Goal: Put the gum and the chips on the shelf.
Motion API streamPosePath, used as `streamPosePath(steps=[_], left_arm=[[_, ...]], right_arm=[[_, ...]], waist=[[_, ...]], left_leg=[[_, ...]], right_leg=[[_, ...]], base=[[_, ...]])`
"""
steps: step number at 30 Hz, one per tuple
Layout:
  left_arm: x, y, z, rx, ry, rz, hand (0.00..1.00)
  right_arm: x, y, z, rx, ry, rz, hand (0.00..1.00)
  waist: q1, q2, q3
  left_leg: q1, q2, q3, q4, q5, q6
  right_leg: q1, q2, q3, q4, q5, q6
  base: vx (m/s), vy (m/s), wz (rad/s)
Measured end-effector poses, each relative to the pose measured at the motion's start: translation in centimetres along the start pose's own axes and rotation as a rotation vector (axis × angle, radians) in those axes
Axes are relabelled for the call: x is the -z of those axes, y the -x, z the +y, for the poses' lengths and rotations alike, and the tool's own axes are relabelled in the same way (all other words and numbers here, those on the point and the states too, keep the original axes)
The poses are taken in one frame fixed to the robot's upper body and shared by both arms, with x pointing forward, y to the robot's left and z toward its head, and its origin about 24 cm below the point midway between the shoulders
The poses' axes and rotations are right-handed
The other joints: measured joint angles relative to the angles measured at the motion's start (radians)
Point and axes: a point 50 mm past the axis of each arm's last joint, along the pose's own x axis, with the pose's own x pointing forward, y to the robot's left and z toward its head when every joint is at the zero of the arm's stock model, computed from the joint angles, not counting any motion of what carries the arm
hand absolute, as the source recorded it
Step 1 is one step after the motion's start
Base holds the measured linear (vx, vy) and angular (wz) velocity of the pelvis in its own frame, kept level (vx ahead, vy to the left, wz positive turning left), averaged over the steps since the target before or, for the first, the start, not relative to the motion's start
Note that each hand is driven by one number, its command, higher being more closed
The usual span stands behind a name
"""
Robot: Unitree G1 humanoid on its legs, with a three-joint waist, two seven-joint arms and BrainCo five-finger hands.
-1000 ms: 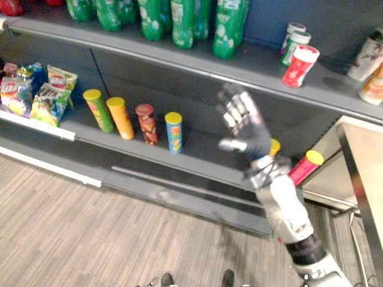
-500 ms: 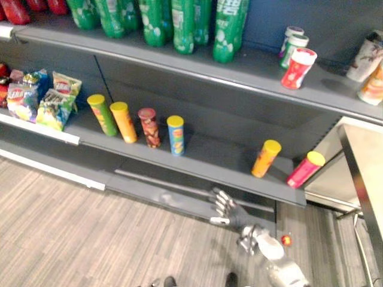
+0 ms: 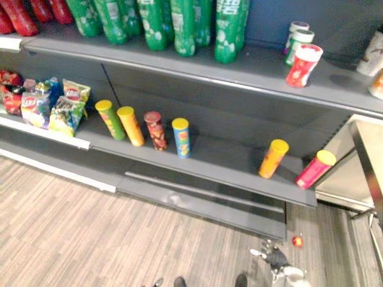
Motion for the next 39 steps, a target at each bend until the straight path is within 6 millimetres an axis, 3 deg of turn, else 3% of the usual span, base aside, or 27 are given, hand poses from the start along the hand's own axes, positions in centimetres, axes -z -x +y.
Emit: streamPosePath(steps=[10,13,14,15,16,18,19,20,23,25,27,30,34,39], left_arm=[[0.2,0.0,-0.2,0.004,0.049,-0.003,0.00],[-0.8,-0.2,-0.5,0.011,0.122,-0.025,0.00],[-0.8,-0.2,-0.6,0.011,0.132,-0.024,0.00],[-0.8,-0.2,-0.5,0.012,0.148,-0.023,0.00],[-0.7,-0.2,-0.5,0.011,0.148,-0.022,0.00],[-0.8,-0.2,-0.5,0.013,0.144,-0.023,0.00],[-1.4,-0.3,-0.9,0.016,0.188,-0.041,0.00],[-1.9,-0.3,-1.1,0.020,0.191,-0.059,0.00],[-3.4,-0.5,-1.2,0.030,0.183,-0.100,0.00],[-3.4,-0.5,-1.3,0.035,0.185,-0.099,0.00],[-3.4,-0.6,-1.3,0.038,0.183,-0.096,0.00],[-3.3,-0.5,-2.3,0.068,0.177,-0.091,0.00],[-3.2,-0.4,-3.2,0.090,0.185,-0.089,0.00],[-3.2,-0.4,-3.3,0.092,0.181,-0.088,0.00]], right_arm=[[5.5,1.8,-4.0,0.237,-0.200,0.205,0.00],[5.7,2.0,-4.8,0.293,-0.282,0.202,0.00],[5.8,2.2,-5.0,0.309,-0.301,0.201,0.00],[6.1,2.4,-5.3,0.332,-0.337,0.201,0.00],[6.2,2.5,-5.4,0.342,-0.361,0.199,0.00],[6.6,2.8,-5.4,0.385,-0.458,0.173,0.00],[7.6,3.1,-3.7,0.387,-0.577,0.178,0.00],[8.0,3.4,-3.8,0.403,-0.594,0.183,0.00],[9.2,4.0,-3.3,0.411,-0.603,0.219,0.00],[8.8,3.6,-3.3,0.407,-0.595,0.220,0.00],[7.6,2.9,-3.5,0.390,-0.561,0.198,0.00],[6.4,2.4,-4.3,0.397,-0.541,0.166,0.00],[5.5,1.9,-4.3,0.391,-0.536,0.140,0.00],[5.4,2.0,-4.7,0.405,-0.549,0.132,0.00]], waist=[[-0.002,0.015,0.016],[-0.012,0.015,0.055],[-0.014,0.027,0.061],[-0.020,0.015,0.072],[-0.025,0.016,0.073],[-0.030,0.017,0.078],[-0.029,0.044,0.100],[-0.025,0.048,0.103],[-0.028,0.028,0.099],[-0.024,0.025,0.098],[-0.025,0.016,0.094],[-0.028,0.046,0.096],[-0.032,0.058,0.097],[-0.054,0.066,0.102]], left_leg=[[0.034,-0.011,0.007,0.008,-0.016,0.008],[-0.065,0.015,0.005,0.247,-0.137,0.024],[-0.072,0.018,0.010,0.286,-0.160,0.031],[-0.072,0.016,0.026,0.315,-0.182,0.037],[-0.073,0.014,0.038,0.329,-0.191,0.043],[-0.082,0.019,0.117,0.376,-0.236,0.059],[-0.079,0.093,0.295,0.391,-0.264,0.100],[-0.061,0.119,0.332,0.390,-0.267,0.093],[-0.033,0.138,0.424,0.367,-0.248,0.070],[0.002,0.134,0.507,0.318,-0.216,0.051],[0.027,0.123,0.582,0.264,-0.178,0.029],[0.082,0.102,0.683,0.152,-0.098,-0.003],[0.136,0.108,0.715,0.106,-0.058,-0.032],[0.135,0.121,0.714,0.115,-0.052,-0.033]], right_leg=[[0.033,-0.013,0.000,0.005,-0.019,0.011],[-0.018,-0.035,0.013,0.124,-0.065,0.026],[-0.031,-0.042,0.025,0.162,-0.084,0.030],[-0.048,-0.053,0.042,0.197,-0.095,0.040],[-0.052,-0.058,0.055,0.202,-0.094,0.042],[-0.087,-0.066,0.122,0.198,-0.068,0.086],[-0.162,-0.090,-0.075,0.248,-0.012,0.020],[-0.158,-0.121,-0.175,0.302,-0.030,-0.011],[-0.084,-0.191,-0.270,0.351,-0.033,-0.048],[-0.064,-0.218,-0.325,0.383,-0.043,-0.065],[-0.055,-0.191,-0.365,0.299,-0.047,-0.056],[-0.053,-0.130,-0.375,0.194,-0.046,-0.053],[-0.018,-0.077,-0.346,0.141,-0.054,-0.041],[-0.011,-0.063,-0.349,0.119,-0.059,-0.034]], base=[[0.01,0.006,0.02],[-0.01,0.045,-0.07],[-0.06,0.094,-0.23],[-0.04,0.114,-0.28],[-0.03,0.185,-0.60],[-0.09,0.299,-1.61],[-0.12,0.392,-2.56],[-0.09,0.391,-2.66],[0.06,0.038,-0.86],[0.07,-0.079,-1.24],[0.04,-0.150,-1.24],[0.00,-0.154,-0.88],[-0.04,-0.144,-0.36],[-0.12,-0.030,-0.01]])
